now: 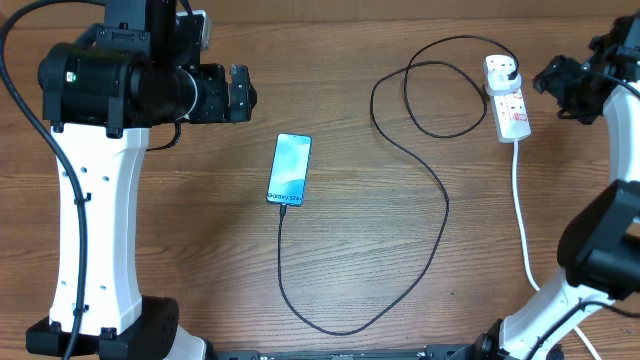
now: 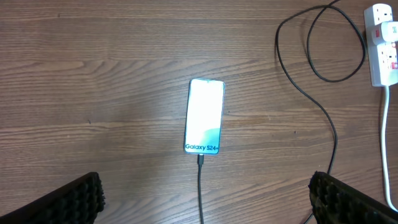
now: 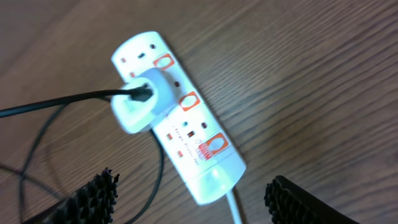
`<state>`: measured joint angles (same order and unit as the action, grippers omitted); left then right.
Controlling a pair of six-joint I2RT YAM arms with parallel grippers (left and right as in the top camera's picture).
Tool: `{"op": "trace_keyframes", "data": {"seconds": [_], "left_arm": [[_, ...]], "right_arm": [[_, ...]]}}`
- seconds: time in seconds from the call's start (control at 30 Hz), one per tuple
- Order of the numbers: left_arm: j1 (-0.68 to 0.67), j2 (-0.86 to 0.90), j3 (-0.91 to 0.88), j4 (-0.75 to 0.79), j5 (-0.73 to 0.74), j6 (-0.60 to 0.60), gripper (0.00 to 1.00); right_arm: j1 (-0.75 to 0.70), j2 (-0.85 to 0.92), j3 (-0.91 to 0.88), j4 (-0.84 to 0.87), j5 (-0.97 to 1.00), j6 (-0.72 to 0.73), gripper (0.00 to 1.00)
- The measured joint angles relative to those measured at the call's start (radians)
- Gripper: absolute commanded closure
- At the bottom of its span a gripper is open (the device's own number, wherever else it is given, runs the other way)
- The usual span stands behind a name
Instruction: Plug charger to phone and switch on socket
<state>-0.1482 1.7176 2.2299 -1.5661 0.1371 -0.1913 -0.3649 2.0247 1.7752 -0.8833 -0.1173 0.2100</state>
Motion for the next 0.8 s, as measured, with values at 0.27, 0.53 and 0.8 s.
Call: {"op": "trace_keyframes", "data": {"seconds": [0.27, 0.53, 0.8], "left_arm": [[0.000, 0.000, 0.000, 0.000, 0.000, 0.000, 0.00], [0.000, 0.000, 0.000, -0.001, 0.000, 0.000, 0.01], [0.000, 0.000, 0.000, -0.002, 0.000, 0.000, 0.00]], "right_arm": [[-0.001, 0.114, -0.001, 0.061, 0.037, 0.000, 0.23], [-0.001, 0.148, -0.001, 0.127, 0.047, -0.001, 0.23], [-0.001, 0.206, -0.001, 0.173, 0.057, -0.026, 0.23]]}}
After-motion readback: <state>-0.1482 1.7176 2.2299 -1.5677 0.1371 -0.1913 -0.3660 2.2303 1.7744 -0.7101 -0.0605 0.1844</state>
